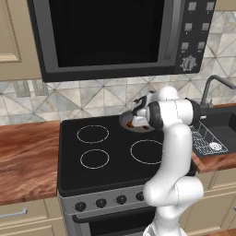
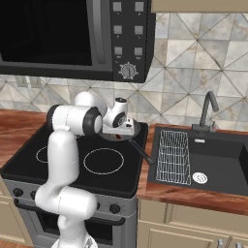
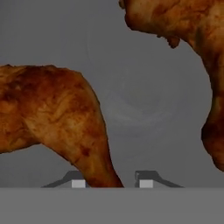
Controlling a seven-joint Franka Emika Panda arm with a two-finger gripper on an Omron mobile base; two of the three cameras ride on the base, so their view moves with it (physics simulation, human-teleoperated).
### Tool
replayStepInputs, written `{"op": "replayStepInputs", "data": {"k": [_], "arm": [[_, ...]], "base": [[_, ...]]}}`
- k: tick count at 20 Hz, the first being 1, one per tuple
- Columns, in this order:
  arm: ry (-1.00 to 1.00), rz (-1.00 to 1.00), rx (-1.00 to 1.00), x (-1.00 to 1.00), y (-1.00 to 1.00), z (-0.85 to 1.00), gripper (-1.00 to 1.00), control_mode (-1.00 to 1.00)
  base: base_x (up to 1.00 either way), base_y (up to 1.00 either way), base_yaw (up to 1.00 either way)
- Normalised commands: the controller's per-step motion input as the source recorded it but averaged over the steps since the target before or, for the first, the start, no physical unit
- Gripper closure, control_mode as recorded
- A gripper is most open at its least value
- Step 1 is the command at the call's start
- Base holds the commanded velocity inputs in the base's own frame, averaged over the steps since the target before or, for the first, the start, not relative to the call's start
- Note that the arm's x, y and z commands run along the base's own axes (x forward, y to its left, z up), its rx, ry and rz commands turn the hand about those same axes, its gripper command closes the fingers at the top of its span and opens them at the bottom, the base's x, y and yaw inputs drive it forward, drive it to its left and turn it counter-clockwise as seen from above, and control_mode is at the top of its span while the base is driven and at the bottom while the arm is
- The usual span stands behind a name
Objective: Take the chicken drumsticks from the pan and place one on each plate on the dining counter.
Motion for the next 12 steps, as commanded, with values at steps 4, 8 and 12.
{"op": "replayStepInputs", "data": {"k": [4,8,12], "arm": [[-0.01,0.0,0.06,-0.27,-0.02,0.41,1.0,-1.0],[-0.13,0.0,0.08,-0.57,0.0,0.52,1.0,-1.0],[-0.22,0.0,0.09,-0.81,0.04,0.32,1.0,-1.0]], "base": [[0.0,0.0,0.0],[0.0,0.0,0.0],[0.0,0.0,0.0]]}}
